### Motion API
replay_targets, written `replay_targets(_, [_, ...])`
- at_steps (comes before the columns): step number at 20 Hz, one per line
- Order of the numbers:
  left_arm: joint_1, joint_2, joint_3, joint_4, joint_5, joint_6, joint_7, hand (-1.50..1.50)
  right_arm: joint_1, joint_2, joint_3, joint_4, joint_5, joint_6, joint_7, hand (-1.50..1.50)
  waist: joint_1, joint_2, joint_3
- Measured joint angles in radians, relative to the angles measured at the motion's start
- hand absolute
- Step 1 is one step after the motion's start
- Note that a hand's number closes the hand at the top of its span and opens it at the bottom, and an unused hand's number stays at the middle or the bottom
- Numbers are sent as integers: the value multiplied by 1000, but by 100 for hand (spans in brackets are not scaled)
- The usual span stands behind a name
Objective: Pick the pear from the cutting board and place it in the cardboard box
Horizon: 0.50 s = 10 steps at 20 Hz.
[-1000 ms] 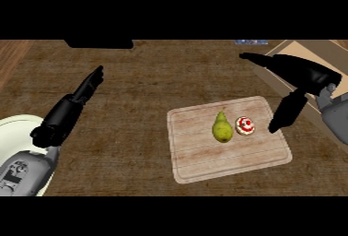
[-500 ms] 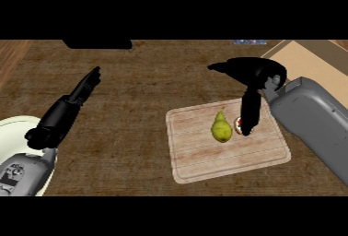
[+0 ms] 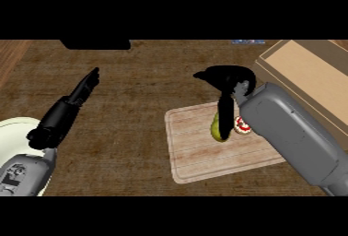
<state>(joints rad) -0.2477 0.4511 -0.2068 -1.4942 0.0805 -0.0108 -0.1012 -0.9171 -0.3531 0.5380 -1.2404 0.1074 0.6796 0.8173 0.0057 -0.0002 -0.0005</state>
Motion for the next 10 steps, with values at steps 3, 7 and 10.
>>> replay_targets(3, [-6,-18,8,10,-17,-3,-3,0,31,17,15,-16,56,-4,5,-150,-3,0,0])
replay_targets(7, [0,-35,20,0,-36,-13,8,0,60,33,4,-22,123,-2,5,-150,-3,0,0])
replay_targets(10, [6,-39,43,0,-39,-35,4,0,102,42,0,-40,175,0,-5,-150,-3,-1,0])
